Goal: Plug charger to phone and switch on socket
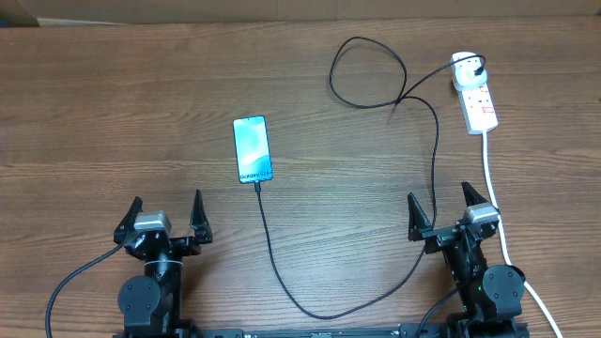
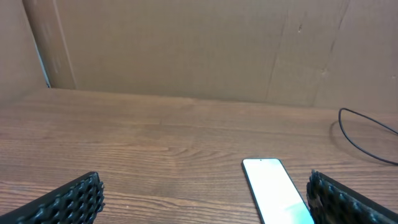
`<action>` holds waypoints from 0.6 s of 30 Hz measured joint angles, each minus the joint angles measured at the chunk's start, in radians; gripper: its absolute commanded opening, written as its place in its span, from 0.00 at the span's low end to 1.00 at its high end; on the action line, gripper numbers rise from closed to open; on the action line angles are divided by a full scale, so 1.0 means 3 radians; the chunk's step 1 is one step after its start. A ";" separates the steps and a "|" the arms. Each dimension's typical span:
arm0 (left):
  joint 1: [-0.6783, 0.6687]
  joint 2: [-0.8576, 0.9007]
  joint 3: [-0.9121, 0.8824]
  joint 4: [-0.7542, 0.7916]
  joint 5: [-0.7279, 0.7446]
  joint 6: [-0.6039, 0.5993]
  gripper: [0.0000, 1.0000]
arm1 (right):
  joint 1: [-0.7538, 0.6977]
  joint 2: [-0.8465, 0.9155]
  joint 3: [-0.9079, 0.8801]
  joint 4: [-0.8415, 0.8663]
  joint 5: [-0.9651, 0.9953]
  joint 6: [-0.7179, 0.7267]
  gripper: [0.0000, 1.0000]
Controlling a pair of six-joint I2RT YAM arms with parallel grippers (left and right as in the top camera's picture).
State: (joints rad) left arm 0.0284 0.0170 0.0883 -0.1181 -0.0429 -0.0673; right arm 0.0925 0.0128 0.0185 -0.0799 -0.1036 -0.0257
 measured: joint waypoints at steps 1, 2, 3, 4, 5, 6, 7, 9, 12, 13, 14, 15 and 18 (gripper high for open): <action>0.0000 0.0000 0.0000 0.0000 0.0000 0.0003 0.99 | 0.0000 0.0000 0.0000 -0.0001 0.0001 -0.0001 1.00; 0.0000 0.0000 0.0000 0.0003 0.0000 0.0005 1.00 | 0.0000 0.0000 0.0000 -0.0001 0.0000 0.0001 1.00; 0.0000 0.0000 -0.0001 0.0013 0.0000 0.0022 1.00 | 0.0000 0.0000 0.0000 -0.0001 0.0000 -0.0001 1.00; 0.0000 0.0000 -0.0001 0.0024 -0.0001 0.0041 1.00 | 0.0000 0.0000 0.0000 0.0000 0.0000 0.0000 1.00; 0.0000 0.0000 -0.0001 0.0032 -0.0001 0.0053 0.99 | 0.0000 0.0000 0.0000 0.0000 0.0000 -0.0001 1.00; 0.0000 0.0000 -0.0001 0.0033 -0.0001 0.0062 1.00 | 0.0000 0.0000 0.0000 0.0000 0.0000 -0.0001 1.00; 0.0000 0.0000 -0.0001 0.0034 -0.0001 0.0065 0.99 | 0.0000 0.0000 0.0000 0.0001 0.0001 -0.0001 1.00; 0.0000 0.0000 -0.0001 0.0034 -0.0006 0.0066 1.00 | 0.0000 0.0000 0.0000 0.0000 0.0001 -0.0001 1.00; 0.0000 0.0000 -0.0015 0.0046 -0.0010 0.0066 1.00 | 0.0000 0.0000 0.0000 0.0001 0.0001 -0.0001 1.00; 0.0000 0.0000 -0.0024 0.0047 -0.0009 0.0066 1.00 | 0.0000 0.0000 0.0000 0.0001 0.0000 -0.0001 1.00; 0.0000 -0.0001 -0.0041 0.0058 -0.0009 0.0066 0.99 | -0.0001 0.0000 0.0000 0.0001 0.0001 0.0000 1.00; 0.0000 -0.0001 -0.0064 0.0072 -0.0009 0.0066 1.00 | 0.0000 0.0000 0.0000 0.0000 0.0000 -0.0001 1.00; 0.0000 0.0000 -0.0139 0.0108 -0.0006 0.0066 0.99 | 0.0000 0.0000 0.0000 0.0003 0.0001 -0.0001 1.00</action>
State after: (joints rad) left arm 0.0284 0.0170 0.0467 -0.0856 -0.0448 -0.0475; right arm 0.0925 0.0128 0.0185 -0.0792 -0.1032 -0.0261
